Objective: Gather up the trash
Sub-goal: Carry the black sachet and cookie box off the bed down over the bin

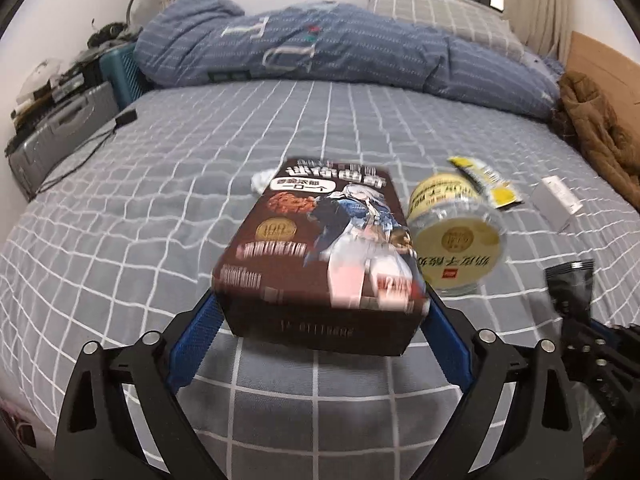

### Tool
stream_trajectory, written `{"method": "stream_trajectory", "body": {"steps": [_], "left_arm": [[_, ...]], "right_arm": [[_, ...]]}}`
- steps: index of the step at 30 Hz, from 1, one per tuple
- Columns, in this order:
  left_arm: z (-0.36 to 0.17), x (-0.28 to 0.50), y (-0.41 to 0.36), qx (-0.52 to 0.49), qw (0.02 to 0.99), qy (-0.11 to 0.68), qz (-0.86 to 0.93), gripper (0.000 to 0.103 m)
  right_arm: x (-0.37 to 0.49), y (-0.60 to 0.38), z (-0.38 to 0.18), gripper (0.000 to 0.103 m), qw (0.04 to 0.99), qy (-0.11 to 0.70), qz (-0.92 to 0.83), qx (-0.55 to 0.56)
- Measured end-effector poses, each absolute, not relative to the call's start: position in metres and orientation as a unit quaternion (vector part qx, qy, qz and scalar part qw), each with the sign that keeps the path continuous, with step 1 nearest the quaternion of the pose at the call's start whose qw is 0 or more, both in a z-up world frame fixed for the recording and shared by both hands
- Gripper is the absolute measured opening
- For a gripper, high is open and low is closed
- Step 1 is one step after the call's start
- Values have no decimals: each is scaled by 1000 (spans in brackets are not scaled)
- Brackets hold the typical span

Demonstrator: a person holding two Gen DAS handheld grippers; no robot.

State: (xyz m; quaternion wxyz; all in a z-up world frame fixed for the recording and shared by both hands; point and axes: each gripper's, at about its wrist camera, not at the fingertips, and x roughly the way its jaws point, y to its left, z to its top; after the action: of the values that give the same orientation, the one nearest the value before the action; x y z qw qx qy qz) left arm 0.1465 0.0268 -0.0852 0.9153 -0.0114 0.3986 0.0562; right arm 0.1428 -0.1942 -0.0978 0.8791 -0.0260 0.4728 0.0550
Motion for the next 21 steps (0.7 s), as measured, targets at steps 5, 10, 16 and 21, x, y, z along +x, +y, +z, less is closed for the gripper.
{"method": "stream_trajectory", "body": {"steps": [5, 10, 16, 21], "left_arm": [[-101, 158, 26, -2, 907, 417, 55, 95], [-114, 167, 28, 2, 899, 436, 51, 92], [-106, 157, 26, 5, 903, 426, 52, 90], [-91, 142, 27, -3, 908, 415, 57, 90]], "right_arm": [[146, -193, -99, 14, 878, 475, 56, -25], [146, -191, -101, 14, 876, 478, 61, -28], [144, -193, -99, 14, 878, 474, 62, -25], [140, -196, -90, 14, 883, 464, 67, -17]]}}
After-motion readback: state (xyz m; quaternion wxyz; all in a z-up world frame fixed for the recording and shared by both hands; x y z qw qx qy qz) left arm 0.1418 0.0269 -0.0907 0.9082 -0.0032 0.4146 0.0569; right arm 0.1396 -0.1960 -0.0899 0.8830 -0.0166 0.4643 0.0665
